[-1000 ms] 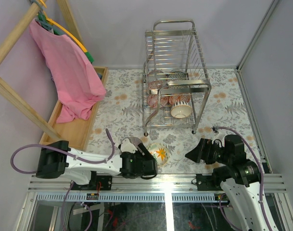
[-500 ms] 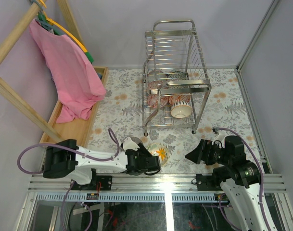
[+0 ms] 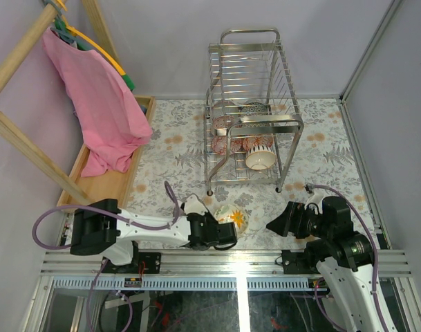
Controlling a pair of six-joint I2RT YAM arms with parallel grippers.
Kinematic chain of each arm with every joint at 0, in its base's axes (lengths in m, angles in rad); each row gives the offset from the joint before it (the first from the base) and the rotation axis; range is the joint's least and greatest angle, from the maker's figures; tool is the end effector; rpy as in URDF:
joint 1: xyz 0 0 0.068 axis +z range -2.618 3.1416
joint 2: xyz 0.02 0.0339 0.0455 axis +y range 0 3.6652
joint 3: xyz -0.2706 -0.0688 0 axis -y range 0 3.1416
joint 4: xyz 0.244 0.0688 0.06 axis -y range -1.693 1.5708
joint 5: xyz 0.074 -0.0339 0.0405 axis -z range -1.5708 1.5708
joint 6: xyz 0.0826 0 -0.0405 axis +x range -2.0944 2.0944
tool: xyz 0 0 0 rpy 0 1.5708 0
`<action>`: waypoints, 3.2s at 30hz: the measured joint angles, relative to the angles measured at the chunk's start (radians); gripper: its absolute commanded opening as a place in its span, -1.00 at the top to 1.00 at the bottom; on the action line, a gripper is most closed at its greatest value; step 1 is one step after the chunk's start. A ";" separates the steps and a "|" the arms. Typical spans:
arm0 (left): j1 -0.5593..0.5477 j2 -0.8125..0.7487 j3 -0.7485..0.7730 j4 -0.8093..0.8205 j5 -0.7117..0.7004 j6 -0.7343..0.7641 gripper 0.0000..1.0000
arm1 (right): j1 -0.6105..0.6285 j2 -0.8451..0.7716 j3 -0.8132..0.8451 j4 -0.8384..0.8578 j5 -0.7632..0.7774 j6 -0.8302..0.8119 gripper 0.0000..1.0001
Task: Load the bowls into the dish rack
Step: Pick up the bowl from the center of the board, then place the bowl in the dish rack.
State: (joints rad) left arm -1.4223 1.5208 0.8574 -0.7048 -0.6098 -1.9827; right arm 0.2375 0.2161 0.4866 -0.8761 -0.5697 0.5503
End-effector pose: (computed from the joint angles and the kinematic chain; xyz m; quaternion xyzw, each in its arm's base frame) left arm 0.0859 -0.2543 0.1420 -0.2916 0.9036 -0.1348 0.2834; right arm 0.0797 0.0651 0.2128 0.0036 0.8600 0.4008 0.3157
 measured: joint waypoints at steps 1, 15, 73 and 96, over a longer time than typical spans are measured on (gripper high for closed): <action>0.000 0.005 0.009 0.000 0.003 0.011 1.00 | 0.000 -0.001 0.000 -0.002 0.000 0.000 -0.75; -0.077 -0.019 0.199 -0.020 -0.028 0.428 1.00 | 0.000 -0.001 0.000 -0.008 0.000 -0.001 -0.75; 0.770 -0.277 -0.247 1.104 0.069 1.960 1.00 | 0.000 0.196 0.206 -0.050 0.003 -0.006 -0.73; 0.832 0.009 -0.281 1.706 0.560 2.296 1.00 | 0.000 0.233 0.176 0.054 -0.035 0.011 -0.74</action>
State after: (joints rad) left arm -0.5907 1.5295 0.5766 1.0012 -0.0498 0.3130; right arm 0.2375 0.4492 0.6624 -0.8219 -0.6044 0.5617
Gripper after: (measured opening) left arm 0.023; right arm 0.868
